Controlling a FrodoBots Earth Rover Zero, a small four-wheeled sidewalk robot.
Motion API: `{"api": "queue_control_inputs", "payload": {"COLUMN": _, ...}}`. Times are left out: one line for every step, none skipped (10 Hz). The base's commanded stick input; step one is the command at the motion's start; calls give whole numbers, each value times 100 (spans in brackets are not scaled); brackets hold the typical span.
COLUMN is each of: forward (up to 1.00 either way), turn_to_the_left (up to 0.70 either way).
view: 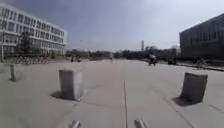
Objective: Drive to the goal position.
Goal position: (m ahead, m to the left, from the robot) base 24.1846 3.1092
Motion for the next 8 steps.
{"api": "queue_control_inputs", "payload": {"forward": 85, "turn_to_the_left": 1}}
{"api": "queue_control_inputs", "payload": {"forward": 85, "turn_to_the_left": 1}}
{"api": "queue_control_inputs", "payload": {"forward": 85, "turn_to_the_left": 1}}
{"api": "queue_control_inputs", "payload": {"forward": 85, "turn_to_the_left": 1}}
{"api": "queue_control_inputs", "payload": {"forward": 85, "turn_to_the_left": 1}}
{"api": "queue_control_inputs", "payload": {"forward": 85, "turn_to_the_left": 1}}
{"api": "queue_control_inputs", "payload": {"forward": 85, "turn_to_the_left": 1}}
{"api": "queue_control_inputs", "payload": {"forward": 85, "turn_to_the_left": 1}}
